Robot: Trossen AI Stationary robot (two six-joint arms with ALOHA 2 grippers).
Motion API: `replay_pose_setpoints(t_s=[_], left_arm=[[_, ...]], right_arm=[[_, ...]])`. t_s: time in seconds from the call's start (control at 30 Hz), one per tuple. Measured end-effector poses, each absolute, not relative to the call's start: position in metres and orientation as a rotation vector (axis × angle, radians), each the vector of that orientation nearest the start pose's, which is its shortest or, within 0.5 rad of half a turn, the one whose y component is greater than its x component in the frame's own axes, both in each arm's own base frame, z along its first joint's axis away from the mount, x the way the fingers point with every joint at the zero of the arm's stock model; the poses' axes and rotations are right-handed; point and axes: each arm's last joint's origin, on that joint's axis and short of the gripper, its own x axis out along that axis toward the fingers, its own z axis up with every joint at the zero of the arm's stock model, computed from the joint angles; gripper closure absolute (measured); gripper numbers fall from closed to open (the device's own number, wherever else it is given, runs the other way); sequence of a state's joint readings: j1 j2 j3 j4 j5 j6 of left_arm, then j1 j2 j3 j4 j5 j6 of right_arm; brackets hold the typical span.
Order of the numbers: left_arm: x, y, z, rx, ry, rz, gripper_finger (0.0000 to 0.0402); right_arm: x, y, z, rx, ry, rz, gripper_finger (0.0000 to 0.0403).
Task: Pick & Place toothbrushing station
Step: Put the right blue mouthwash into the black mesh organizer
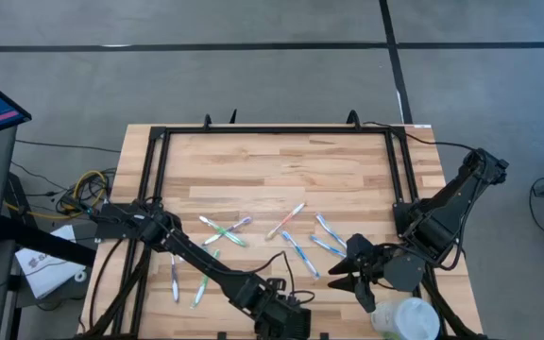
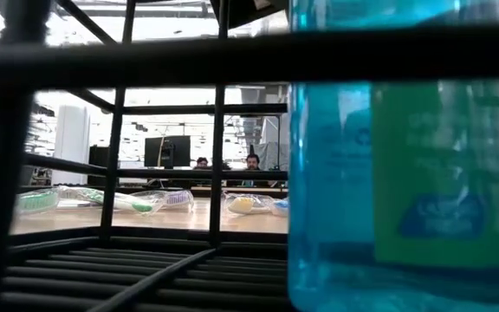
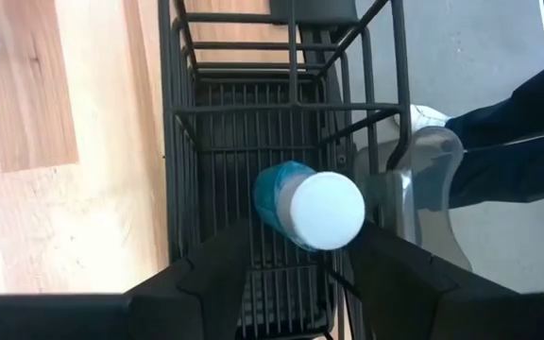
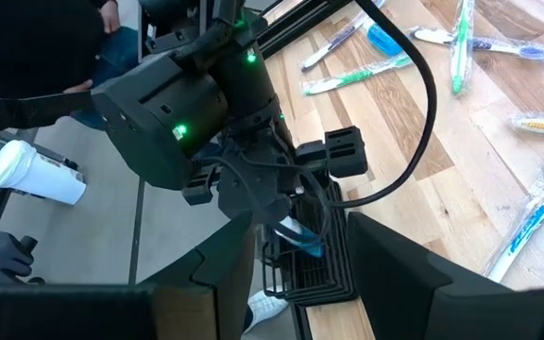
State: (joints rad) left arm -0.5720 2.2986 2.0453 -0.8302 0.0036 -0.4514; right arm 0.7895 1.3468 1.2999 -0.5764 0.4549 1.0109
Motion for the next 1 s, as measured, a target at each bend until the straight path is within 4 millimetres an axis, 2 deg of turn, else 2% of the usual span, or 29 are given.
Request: replay_pose_setpoints(t_s=[1.0], left_arm=[[0.4119,-0.267,0.2118,-0.082,1.159,-0.267,0.0225]], right_arm=[[0.2097,0.1934,0.3546,0.596,0.607,0.043,0.0242]])
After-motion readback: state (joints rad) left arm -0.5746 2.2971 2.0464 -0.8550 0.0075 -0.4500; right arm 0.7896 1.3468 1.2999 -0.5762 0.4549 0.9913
